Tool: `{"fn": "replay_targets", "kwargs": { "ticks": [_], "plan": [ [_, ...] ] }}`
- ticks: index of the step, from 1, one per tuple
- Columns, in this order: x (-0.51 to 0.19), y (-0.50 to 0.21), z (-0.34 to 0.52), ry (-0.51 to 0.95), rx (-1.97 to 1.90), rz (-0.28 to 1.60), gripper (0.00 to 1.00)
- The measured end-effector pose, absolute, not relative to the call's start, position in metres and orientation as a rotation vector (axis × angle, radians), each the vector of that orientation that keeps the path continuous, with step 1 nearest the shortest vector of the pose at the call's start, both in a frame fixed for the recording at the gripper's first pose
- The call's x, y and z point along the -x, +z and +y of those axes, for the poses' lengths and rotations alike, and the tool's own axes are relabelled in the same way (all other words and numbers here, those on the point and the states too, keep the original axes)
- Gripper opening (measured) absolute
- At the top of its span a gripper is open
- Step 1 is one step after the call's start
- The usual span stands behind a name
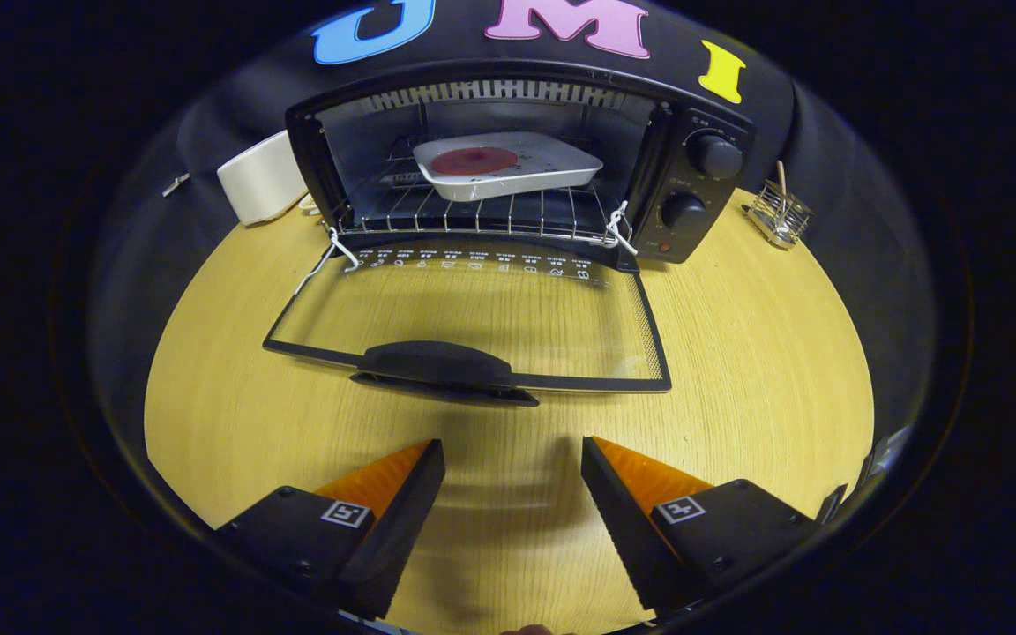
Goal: Open the toaster oven, put the food inside, and close the toaster oven door.
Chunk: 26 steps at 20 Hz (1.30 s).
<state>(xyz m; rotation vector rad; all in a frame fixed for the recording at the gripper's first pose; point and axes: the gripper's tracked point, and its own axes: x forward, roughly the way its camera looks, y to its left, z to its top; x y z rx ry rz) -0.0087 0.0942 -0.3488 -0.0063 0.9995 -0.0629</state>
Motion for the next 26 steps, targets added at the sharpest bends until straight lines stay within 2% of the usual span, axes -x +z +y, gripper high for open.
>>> {"fn": "replay_targets", "kwargs": {
  "ticks": [14, 19, 26],
  "plan": [
    [-0.019, -0.344, 0.094, -0.101, -0.077, 0.984, 1.00],
    [-0.021, -0.292, 0.107, -0.034, -0.062, 0.819, 1.00],
    [-0.059, -0.183, 0.097, -0.059, -0.138, 0.589, 0.99]
  ]
}}
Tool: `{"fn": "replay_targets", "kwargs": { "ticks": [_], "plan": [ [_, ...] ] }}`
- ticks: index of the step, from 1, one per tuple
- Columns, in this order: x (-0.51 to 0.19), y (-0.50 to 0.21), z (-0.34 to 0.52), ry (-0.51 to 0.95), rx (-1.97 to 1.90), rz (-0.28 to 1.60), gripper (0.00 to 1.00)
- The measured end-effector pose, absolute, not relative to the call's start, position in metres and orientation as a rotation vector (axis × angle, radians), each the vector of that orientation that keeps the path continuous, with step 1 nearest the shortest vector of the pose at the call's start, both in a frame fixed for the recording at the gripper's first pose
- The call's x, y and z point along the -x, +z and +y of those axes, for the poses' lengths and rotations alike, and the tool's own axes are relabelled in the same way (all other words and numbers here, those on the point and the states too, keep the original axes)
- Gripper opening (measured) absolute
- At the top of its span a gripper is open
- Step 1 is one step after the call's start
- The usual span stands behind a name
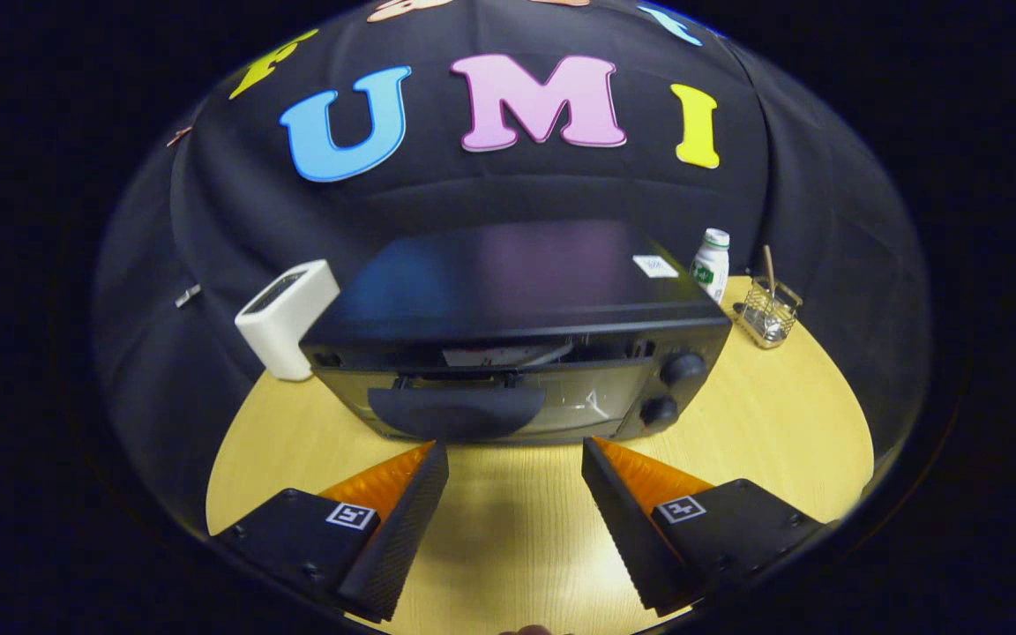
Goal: Open the toaster oven, put the food inside, and close the toaster oven door.
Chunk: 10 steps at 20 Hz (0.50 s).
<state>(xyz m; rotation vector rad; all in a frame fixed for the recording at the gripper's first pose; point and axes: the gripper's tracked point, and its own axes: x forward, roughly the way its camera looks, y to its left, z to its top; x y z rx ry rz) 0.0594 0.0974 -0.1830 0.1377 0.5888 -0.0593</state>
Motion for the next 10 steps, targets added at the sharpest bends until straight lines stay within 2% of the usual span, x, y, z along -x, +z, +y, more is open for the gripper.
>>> {"fn": "replay_targets", "kwargs": {
  "ticks": [7, 10],
  "plan": [
    [-0.052, -0.081, 0.069, -0.026, -0.012, 0.331, 0.99],
    [-0.030, -0.038, 0.038, -0.065, 0.022, 0.208, 0.99]
  ]
}}
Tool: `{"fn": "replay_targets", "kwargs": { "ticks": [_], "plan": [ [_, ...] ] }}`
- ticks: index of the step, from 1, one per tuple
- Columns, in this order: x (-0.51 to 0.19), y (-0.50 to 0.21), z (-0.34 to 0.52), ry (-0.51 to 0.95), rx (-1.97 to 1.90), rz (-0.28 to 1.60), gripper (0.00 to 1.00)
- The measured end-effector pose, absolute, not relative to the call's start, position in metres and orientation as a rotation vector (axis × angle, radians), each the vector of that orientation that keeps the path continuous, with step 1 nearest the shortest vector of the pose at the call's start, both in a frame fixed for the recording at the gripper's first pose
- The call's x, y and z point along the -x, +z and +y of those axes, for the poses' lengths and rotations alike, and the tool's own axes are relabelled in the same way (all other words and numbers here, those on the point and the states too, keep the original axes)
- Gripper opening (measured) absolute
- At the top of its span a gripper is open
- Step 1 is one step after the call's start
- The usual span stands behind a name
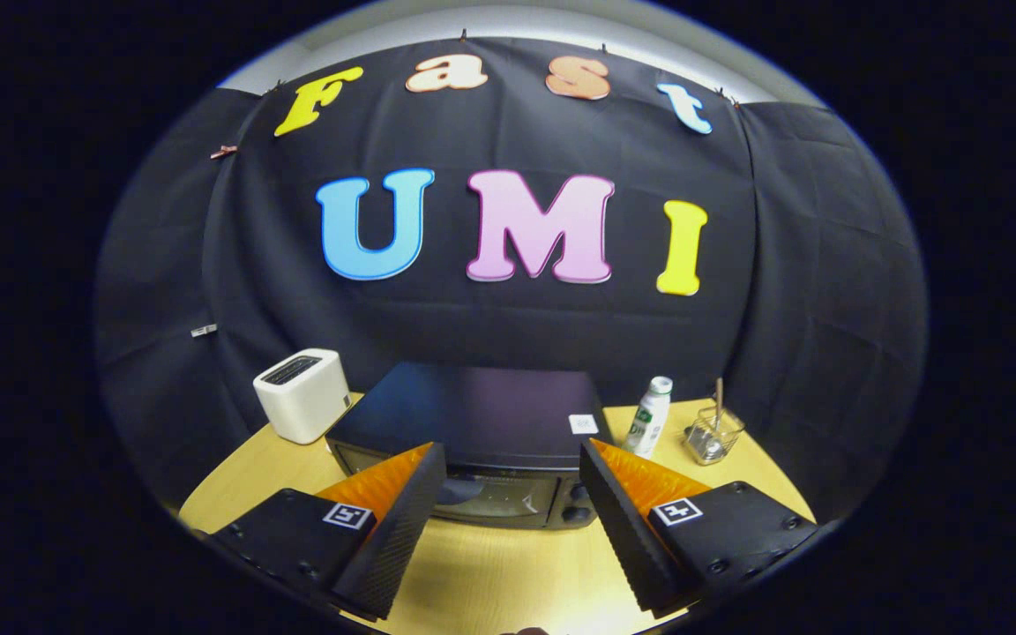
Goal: Open the toaster oven, put the food inside, and close the toaster oven door.
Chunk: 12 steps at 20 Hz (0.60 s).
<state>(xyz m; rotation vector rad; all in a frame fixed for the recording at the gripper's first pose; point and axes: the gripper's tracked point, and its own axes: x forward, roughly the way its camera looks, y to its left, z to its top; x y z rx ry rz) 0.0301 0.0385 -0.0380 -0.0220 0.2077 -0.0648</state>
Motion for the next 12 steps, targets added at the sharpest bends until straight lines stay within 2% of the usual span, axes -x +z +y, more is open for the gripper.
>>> {"fn": "replay_targets", "kwargs": {
  "ticks": [3, 7, 12],
  "plan": [
    [-0.001, -0.008, 0.003, -0.129, 0.016, 0.128, 0.99],
    [0.041, 0.000, -0.032, -0.190, -0.048, 0.139, 0.99],
    [0.076, 0.025, -0.064, -0.251, -0.008, 0.062, 0.99]
  ]
}}
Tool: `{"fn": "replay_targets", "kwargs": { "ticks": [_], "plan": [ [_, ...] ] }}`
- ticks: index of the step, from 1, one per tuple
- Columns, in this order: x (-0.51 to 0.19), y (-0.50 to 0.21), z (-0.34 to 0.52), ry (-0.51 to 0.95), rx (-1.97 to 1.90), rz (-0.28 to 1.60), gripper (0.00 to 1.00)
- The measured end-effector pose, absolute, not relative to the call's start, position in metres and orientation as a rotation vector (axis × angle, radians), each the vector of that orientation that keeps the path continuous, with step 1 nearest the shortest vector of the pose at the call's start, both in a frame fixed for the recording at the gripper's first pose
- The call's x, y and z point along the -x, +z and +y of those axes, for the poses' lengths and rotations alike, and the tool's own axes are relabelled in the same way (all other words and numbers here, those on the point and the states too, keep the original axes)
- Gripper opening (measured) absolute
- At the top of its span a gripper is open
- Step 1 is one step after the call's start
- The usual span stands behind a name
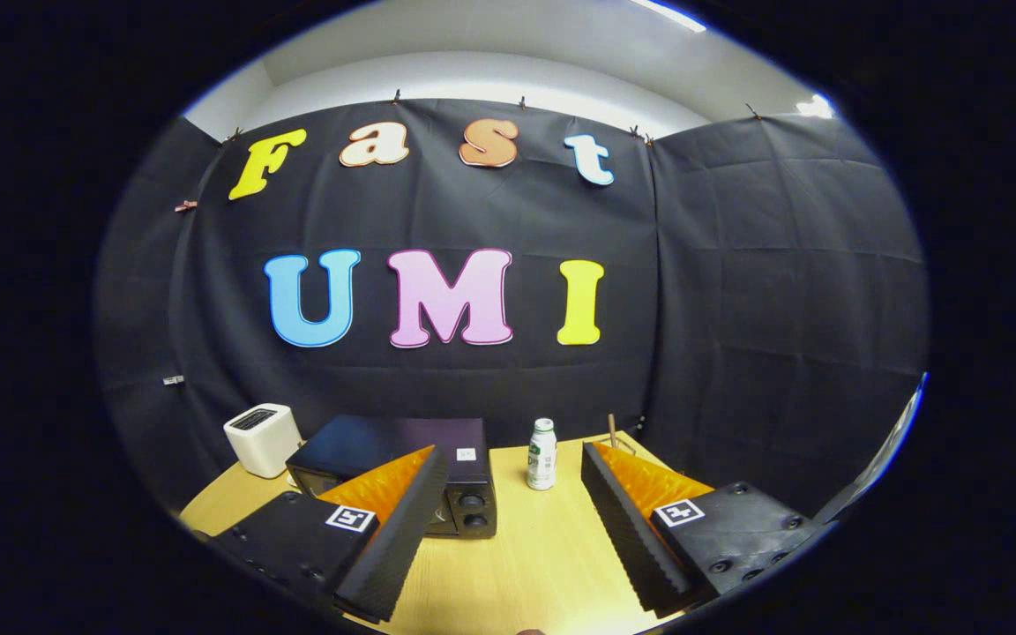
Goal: Open the toaster oven, put the food inside, and close the toaster oven door.
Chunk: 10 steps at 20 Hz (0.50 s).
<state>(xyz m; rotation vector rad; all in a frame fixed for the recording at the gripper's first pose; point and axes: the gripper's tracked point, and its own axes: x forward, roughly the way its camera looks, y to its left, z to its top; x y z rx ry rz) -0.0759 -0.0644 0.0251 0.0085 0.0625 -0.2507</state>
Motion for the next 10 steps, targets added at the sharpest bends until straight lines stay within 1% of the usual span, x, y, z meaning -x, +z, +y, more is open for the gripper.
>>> {"fn": "replay_targets", "kwargs": {
  "ticks": [10],
  "plan": [
    [0.082, 0.029, -0.039, -0.201, -0.065, 0.073, 0.98]
  ]
}}
